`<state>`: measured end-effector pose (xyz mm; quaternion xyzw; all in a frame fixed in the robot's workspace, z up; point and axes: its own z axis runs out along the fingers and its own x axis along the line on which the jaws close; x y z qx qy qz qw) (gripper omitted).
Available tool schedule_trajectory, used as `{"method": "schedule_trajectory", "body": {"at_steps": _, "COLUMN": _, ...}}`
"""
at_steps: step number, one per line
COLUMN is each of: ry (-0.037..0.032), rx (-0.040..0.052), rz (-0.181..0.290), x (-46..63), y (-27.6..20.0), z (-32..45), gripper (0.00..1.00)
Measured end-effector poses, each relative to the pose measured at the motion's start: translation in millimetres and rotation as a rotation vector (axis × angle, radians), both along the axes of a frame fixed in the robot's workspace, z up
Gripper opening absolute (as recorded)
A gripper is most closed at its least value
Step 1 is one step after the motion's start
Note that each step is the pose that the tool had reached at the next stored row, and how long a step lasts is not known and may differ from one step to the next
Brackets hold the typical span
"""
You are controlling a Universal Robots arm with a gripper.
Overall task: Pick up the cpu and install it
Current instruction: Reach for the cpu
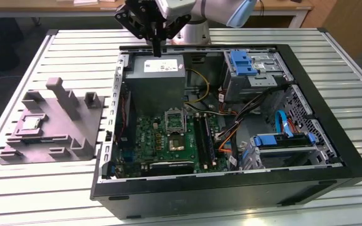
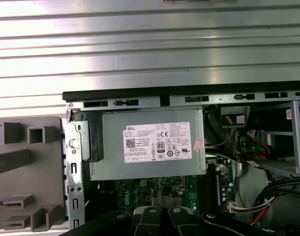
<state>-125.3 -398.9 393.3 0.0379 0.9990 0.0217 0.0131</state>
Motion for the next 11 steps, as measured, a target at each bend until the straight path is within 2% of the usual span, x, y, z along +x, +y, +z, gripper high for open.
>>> {"method": "schedule_trajectory", "body": {"at_steps": 11, "ry": 0.0000, "rx": 0.0000, "rz": 0.000, "x": -3.0, "y": 0.0, "z": 0.0, "gripper": 0.11}}
